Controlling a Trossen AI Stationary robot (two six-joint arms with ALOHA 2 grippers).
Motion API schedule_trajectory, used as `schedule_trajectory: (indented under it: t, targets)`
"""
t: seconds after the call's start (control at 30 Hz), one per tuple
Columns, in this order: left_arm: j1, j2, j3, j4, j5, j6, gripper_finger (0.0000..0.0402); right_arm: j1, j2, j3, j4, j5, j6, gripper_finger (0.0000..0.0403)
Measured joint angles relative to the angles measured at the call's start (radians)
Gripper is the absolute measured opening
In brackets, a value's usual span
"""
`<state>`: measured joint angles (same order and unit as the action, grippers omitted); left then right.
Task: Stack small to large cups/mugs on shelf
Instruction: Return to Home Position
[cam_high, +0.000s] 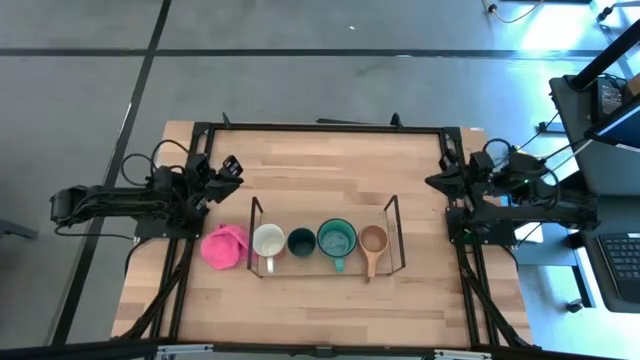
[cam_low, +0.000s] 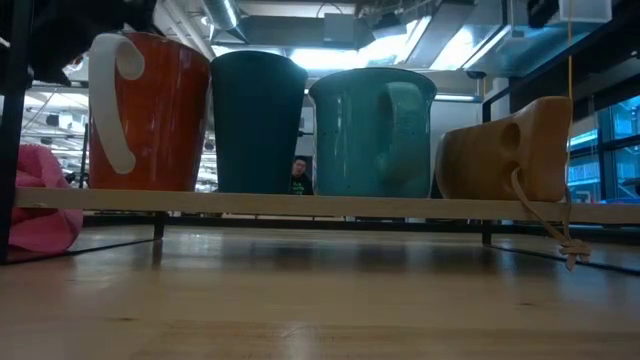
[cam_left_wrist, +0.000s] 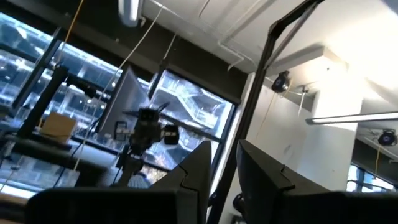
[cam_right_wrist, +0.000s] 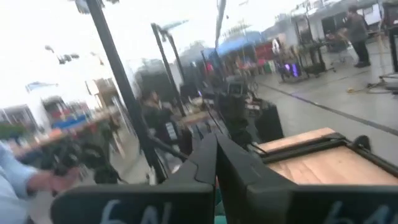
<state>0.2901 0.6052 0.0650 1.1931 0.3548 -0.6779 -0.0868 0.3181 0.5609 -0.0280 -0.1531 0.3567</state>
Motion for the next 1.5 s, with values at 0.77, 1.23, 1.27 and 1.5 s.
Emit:
schedule_trajectory:
  t: [0.77, 1.23, 1.27, 1.5]
  targets:
    - [0.032, 0.001, -0.058, 0.063, 0.112, -0.028, 0.0071, 0.000, -0.315, -0.515, 0.491, -0.005, 0.138, 0.0010]
    - [0.067, 0.001, -0.058, -0.034, 0.146, -0.008, 0.0071, 0.000, -0.315, -0.554, 0.513, -0.005, 0.131, 0.0010]
    - [0.080, 0.001, -0.058, -0.034, 0.159, -0.009, 0.0071, 0.000, -0.315, -0.554, 0.513, -0.005, 0.126, 0.0010]
    - [0.157, 0.001, -0.058, -0.089, 0.226, -0.009, 0.0071, 0.000, -0.315, -0.554, 0.505, -0.006, 0.081, 0.0010]
